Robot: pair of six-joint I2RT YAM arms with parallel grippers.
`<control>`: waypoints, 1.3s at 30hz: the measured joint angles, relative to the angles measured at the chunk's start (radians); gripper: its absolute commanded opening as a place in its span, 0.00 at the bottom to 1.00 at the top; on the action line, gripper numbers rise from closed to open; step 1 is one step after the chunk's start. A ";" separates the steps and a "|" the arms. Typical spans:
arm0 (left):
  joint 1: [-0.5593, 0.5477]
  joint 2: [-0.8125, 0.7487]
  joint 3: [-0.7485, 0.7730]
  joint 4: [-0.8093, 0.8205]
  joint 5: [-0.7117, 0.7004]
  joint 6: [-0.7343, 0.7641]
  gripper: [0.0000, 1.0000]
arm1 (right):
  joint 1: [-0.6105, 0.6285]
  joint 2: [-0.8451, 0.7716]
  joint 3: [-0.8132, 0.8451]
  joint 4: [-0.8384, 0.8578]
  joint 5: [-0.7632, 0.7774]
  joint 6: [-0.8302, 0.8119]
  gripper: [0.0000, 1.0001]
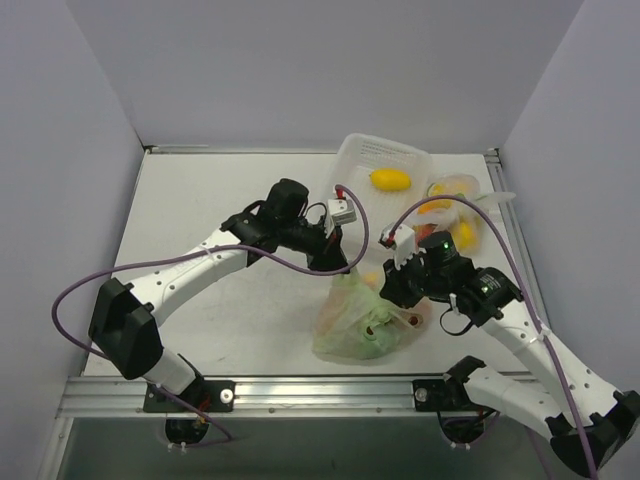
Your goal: Place the fake fruits into the plastic bag and tie a complex knot
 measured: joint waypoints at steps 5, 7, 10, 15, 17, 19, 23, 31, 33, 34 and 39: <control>0.001 -0.017 -0.022 -0.020 -0.050 0.038 0.29 | -0.054 0.028 -0.009 0.018 -0.035 0.002 0.24; 0.003 -0.033 -0.043 -0.024 -0.064 0.045 0.45 | -0.060 0.028 -0.008 0.021 -0.063 0.001 0.34; 0.015 -0.051 -0.061 -0.037 -0.074 0.040 0.63 | -0.069 0.026 0.002 0.020 -0.095 -0.002 0.48; 0.113 -0.100 -0.064 -0.052 -0.060 0.013 0.97 | -0.098 0.001 0.075 -0.011 -0.109 -0.021 0.70; 0.175 -0.124 -0.061 -0.067 -0.048 -0.005 0.97 | -0.103 -0.026 0.113 -0.024 -0.109 -0.031 0.74; 0.247 -0.146 -0.051 -0.094 -0.037 -0.018 0.98 | -0.103 -0.056 0.151 -0.036 -0.106 -0.035 0.81; 0.374 -0.165 0.029 -0.211 -0.063 -0.025 0.97 | -0.129 -0.088 0.234 -0.077 -0.079 -0.055 0.92; 0.587 -0.171 0.111 -0.410 -0.170 -0.014 0.97 | -0.435 -0.002 0.333 -0.163 -0.086 -0.071 1.00; 0.647 -0.164 0.111 -0.453 -0.189 0.000 0.97 | -0.543 0.063 0.338 -0.178 -0.109 -0.076 1.00; 0.675 -0.160 0.108 -0.469 -0.195 0.008 0.97 | -0.592 0.093 0.338 -0.183 -0.124 -0.078 1.00; 0.767 -0.162 0.005 -0.495 -0.253 0.061 0.97 | -0.742 0.201 0.232 -0.171 -0.151 -0.087 1.00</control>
